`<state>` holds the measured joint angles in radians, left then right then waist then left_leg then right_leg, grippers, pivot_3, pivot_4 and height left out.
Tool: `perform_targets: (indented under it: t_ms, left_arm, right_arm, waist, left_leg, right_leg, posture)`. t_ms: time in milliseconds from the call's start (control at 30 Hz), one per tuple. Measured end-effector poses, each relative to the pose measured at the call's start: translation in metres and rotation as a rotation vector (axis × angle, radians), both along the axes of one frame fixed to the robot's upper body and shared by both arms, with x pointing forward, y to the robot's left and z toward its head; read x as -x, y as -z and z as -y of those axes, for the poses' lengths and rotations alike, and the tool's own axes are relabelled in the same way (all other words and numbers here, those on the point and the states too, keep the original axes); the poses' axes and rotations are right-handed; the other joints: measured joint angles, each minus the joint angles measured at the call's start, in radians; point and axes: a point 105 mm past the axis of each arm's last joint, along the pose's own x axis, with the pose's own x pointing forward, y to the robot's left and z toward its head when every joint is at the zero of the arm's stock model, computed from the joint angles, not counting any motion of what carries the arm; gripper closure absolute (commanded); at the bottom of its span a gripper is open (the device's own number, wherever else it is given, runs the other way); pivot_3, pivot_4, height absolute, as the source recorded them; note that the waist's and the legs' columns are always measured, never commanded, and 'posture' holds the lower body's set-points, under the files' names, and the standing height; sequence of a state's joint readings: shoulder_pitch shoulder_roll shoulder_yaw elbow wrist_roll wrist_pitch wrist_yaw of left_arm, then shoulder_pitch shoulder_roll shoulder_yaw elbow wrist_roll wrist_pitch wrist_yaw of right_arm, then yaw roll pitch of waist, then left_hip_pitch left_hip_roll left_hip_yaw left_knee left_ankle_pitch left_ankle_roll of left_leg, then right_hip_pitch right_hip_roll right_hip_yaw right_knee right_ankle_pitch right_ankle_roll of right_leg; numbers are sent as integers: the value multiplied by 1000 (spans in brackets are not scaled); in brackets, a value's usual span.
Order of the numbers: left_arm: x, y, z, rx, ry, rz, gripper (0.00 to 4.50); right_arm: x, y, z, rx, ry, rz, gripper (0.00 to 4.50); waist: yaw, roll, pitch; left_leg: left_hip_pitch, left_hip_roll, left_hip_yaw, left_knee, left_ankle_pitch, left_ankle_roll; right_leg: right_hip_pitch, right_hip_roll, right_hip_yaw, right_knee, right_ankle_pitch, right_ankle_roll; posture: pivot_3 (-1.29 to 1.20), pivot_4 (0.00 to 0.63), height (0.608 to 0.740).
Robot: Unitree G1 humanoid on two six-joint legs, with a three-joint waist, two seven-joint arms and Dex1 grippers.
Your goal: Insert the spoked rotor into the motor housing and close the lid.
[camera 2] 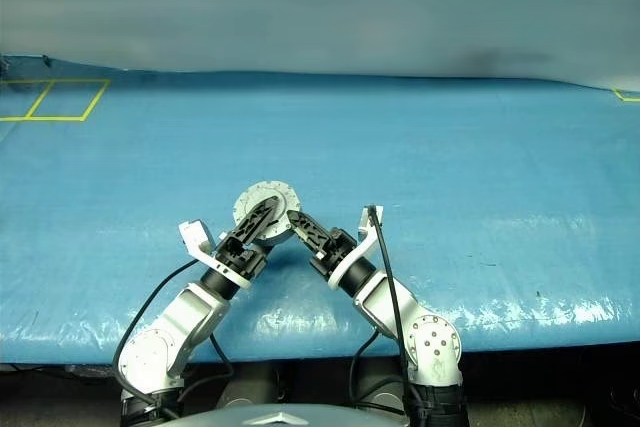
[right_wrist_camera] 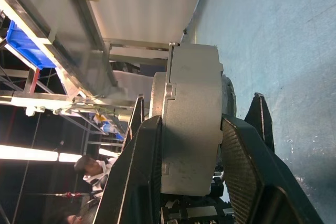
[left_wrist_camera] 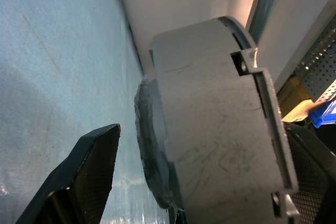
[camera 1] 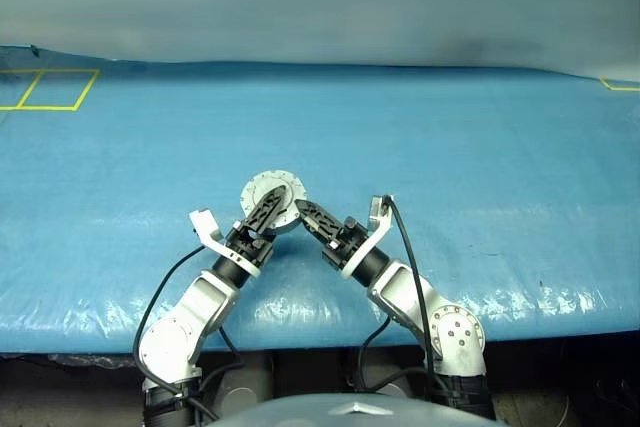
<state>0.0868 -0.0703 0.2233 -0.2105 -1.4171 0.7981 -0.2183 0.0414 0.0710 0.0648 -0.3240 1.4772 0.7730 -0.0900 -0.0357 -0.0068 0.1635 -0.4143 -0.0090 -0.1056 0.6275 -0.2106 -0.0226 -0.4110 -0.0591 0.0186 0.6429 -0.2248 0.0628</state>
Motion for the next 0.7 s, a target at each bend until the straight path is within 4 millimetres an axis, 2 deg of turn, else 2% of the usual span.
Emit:
perform_targets:
  t_ms: [67,200,267,300,367,500,600,700]
  left_arm:
    - [0,-1,0,14,5,-1,577]
    - [1,-2,2,39,12,-8,1900]
    - [1,-3,2,51,13,-7,1949]
    - [1,-3,2,57,9,-10,1949]
    - [1,-2,1,59,2,-19,1958]
    - [1,5,-5,45,-40,-56,1993]
    - [-4,9,-13,14,-92,-80,1996]
    - [-15,6,-22,-17,-136,-75,2002]
  right_arm:
    - [0,1,1,6,5,-2,3224]
    - [0,5,2,20,17,-6,3224]
    - [0,4,3,14,18,7,3224]
    - [0,4,4,19,20,20,2686]
    - [0,5,6,26,28,29,2304]
    - [-2,4,16,63,64,80,1017]
    - [-1,13,28,299,79,200,45]
    - [2,31,39,528,92,300,0]
  waist:
    - [0,0,0]
    - [0,0,0]
    - [0,0,0]
    - [0,0,0]
    - [0,0,0]
    - [0,0,0]
    - [5,0,0]
    - [12,0,0]
  left_leg:
    - [0,0,0,0,0,0]
    - [0,0,0,0,0,0]
    - [0,0,0,0,0,0]
    - [0,0,0,0,0,0]
    - [0,0,0,0,0,0]
    - [0,0,0,0,0,0]
    - [0,-1,0,1,0,0]
    - [0,0,0,1,0,0]
  right_leg:
    - [0,0,0,0,0,0]
    - [0,0,0,0,0,0]
    - [0,0,0,0,0,0]
    - [0,0,0,0,0,0]
    - [0,0,0,0,0,0]
    - [0,0,0,0,0,0]
    - [0,0,0,0,0,0]
    - [0,0,0,0,0,0]
  posture:
    - [0,150,740]
    - [0,150,740]
    - [0,150,740]
    - [0,150,740]
    - [0,150,740]
    - [0,150,740]
    - [0,150,740]
    - [0,150,740]
